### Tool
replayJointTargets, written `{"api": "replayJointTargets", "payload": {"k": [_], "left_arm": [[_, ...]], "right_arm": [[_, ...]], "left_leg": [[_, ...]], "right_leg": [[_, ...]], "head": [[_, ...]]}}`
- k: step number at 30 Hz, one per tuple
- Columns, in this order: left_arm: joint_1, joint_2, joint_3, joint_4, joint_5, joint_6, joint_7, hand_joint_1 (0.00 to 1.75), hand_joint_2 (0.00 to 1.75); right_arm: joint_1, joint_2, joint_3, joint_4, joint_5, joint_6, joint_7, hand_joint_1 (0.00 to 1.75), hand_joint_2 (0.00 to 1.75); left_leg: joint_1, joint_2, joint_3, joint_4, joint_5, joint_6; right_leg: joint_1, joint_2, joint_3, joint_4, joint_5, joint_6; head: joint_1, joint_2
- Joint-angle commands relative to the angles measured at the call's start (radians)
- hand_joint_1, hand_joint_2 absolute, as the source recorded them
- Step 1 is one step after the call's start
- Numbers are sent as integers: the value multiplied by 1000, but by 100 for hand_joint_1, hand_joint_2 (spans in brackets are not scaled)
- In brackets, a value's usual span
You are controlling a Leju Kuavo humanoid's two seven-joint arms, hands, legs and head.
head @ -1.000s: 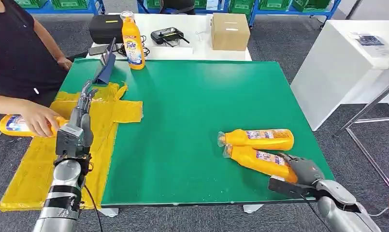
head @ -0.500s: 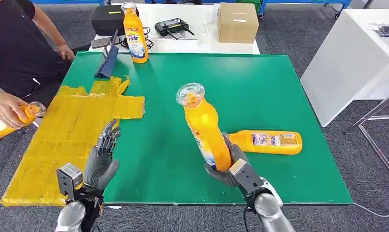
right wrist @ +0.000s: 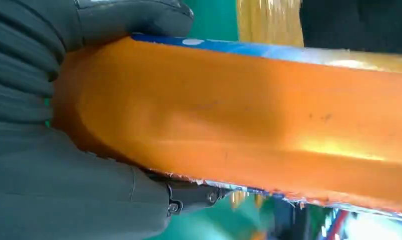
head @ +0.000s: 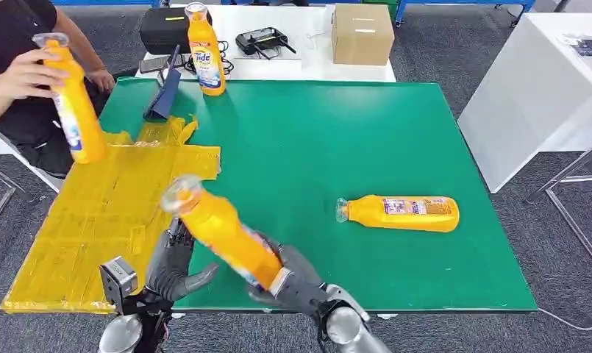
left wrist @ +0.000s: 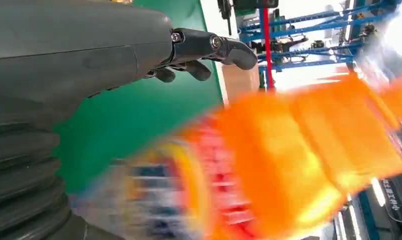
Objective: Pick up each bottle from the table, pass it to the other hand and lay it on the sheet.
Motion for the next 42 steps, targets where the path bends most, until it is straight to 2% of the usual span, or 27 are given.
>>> {"api": "replayJointTargets", "payload": {"k": [1, 5, 9, 10, 23, 30, 32, 33, 34, 37, 39, 42], "left_arm": [[-24, 18, -19, 44, 52, -23, 29, 0, 175], [-39, 32, -20, 88, 109, -55, 51, 0, 175], [-34, 39, -29, 102, 121, -70, 60, 3, 175], [-32, 46, -39, 107, 119, -80, 63, 175, 175], [11, 93, -99, 95, 87, -130, 38, 175, 175], [55, 105, -105, 44, 73, -122, 11, 175, 175], [55, 105, -105, 44, 73, -122, 11, 175, 175], [55, 102, -102, 42, 69, -115, 9, 175, 175], [67, 96, -94, 21, 50, -93, -3, 175, 175], [83, 100, -60, -36, 54, -84, -22, 175, 175], [73, 89, 7, -93, -36, 2, -59, 175, 175], [46, 83, 88, -135, -91, 58, -53, 175, 175]], "right_arm": [[-50, 47, 157, 277, 49, 13, 14, 175, 175], [-65, 83, 282, 449, 90, -28, -6, 175, 175], [-86, 78, 298, 456, 99, -48, -18, 175, 175], [-90, 74, 297, 443, 98, -51, -19, 175, 175], [-130, 44, 261, 354, 65, -54, -17, 175, 175], [-127, -6, 195, 181, 27, -66, 1, 175, 175], [-127, -6, 195, 181, 27, -66, 1, 175, 175], [-118, -4, 184, 169, 27, -86, -4, 150, 175], [-101, -8, 149, 116, 35, -147, -15, 0, 175], [-93, -78, 67, -50, 25, -156, 28, 0, 175], [-78, -143, -13, -159, 45, -175, 61, 0, 175], [-77, -244, -102, -235, 112, -191, 100, 0, 175]], "left_leg": [[-3, -1, 4, -4, 1, 2], [-2, 1, 6, -6, 1, 1], [-2, -2, 2, -4, 1, 1], [-2, -2, 3, -5, 1, 1], [-2, -1, 0, -2, 1, 1], [-2, 1, -3, -1, 0, 1], [-2, 0, -3, -1, 0, 1], [-3, 0, -1, -2, 0, 2], [-3, 0, -2, -2, 0, 1], [-4, -1, -1, -2, 0, 2], [-3, -2, -3, -1, 0, 2], [-3, -4, -4, 0, 1, 2]], "right_leg": [[-3, -2, 3, -2, 0, 1], [-2, 0, 5, -3, 0, 0], [-1, -2, 1, -2, 0, 0], [-2, -3, 1, -2, 0, 1], [-2, -2, -2, 0, 0, 1], [-2, 0, -4, 1, 0, 1], [-2, 0, -3, 1, 0, 1], [-4, 0, -2, 1, 0, 1], [-4, -1, -2, 1, 0, 1], [-5, -1, -2, 1, -1, 1], [-4, -2, -3, 1, 0, 2], [-4, -4, -3, 1, 0, 2]], "head": [[0, 0], [0, 0], [0, 0], [0, 0], [0, 0], [0, 0], [0, 0], [0, 0], [1, 0], [0, 0], [0, 0], [0, 0]]}}
